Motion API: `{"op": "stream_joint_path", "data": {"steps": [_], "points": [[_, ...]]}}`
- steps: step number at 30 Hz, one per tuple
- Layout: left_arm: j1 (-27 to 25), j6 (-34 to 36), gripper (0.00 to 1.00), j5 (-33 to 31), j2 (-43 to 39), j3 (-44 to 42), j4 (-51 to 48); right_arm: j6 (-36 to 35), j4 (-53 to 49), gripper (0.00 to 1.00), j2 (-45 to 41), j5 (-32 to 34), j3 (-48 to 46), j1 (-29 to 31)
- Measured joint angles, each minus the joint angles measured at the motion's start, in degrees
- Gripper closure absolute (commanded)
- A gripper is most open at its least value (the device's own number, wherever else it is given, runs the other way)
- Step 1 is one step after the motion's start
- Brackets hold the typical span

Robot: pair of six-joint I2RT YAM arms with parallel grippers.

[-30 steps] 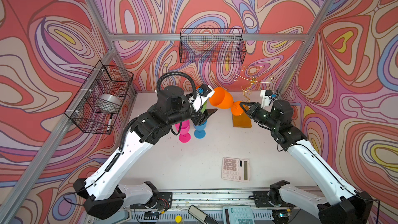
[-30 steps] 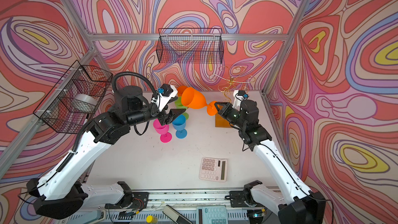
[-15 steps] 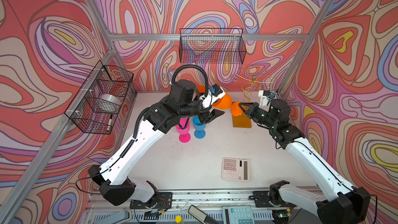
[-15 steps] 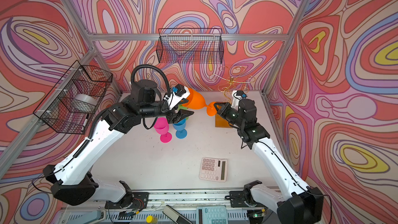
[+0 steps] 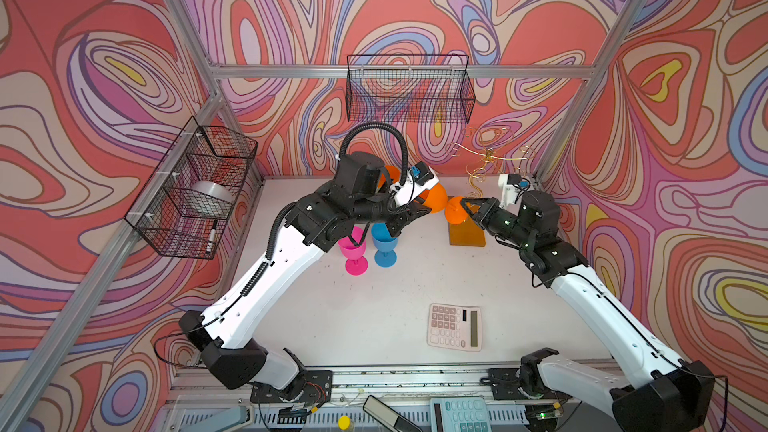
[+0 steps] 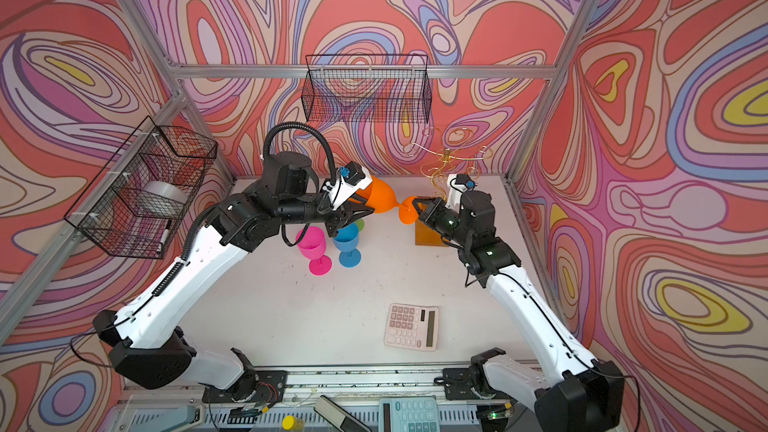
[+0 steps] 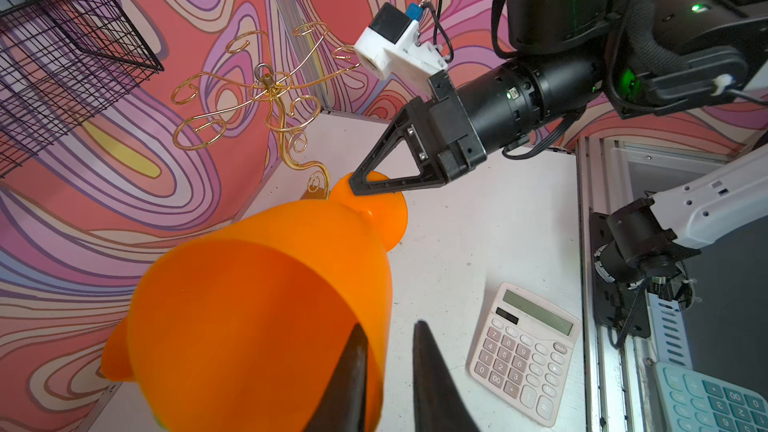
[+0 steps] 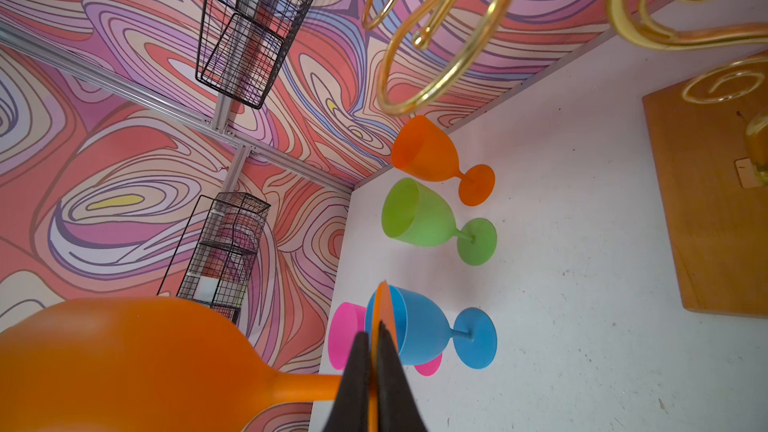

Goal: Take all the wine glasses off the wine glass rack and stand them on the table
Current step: 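Carry the orange glass beside the green glass and lower it upright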

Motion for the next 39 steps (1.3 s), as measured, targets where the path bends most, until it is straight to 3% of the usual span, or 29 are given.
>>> {"op": "stream_joint_path", "data": {"steps": [3, 10, 17, 23, 30, 39], "points": [[0.00, 0.00, 1.00, -0.02, 0.02, 0.00, 0.00, -0.22, -0.02, 1.00, 0.00, -0.02, 0.00, 0.00], [0.00, 0.02, 1.00, 0.44, 0.04, 0.04, -0.52, -1.03, -0.59, 1.00, 0.00, -0.09, 0.24, 0.00], [0.11, 0.15, 1.00, -0.70, 0.02, 0.48, -1.29, -2.82, -1.36, 0.57, -0.02, 0.55, 0.79, 0.02], [2.27, 0.44, 1.00, -2.27, -0.02, 0.81, -2.01, -5.18, -2.56, 0.36, -0.87, 1.97, 2.03, 0.04], [6.25, -0.26, 1.00, -4.20, -1.55, 1.18, -2.60, -9.05, -3.96, 0.21, -3.91, 4.44, 2.16, 0.04], [13.18, -5.07, 1.00, -7.08, -3.37, 0.96, -2.99, -13.42, -5.55, 0.18, -4.31, 7.23, 3.48, 0.04]]}}
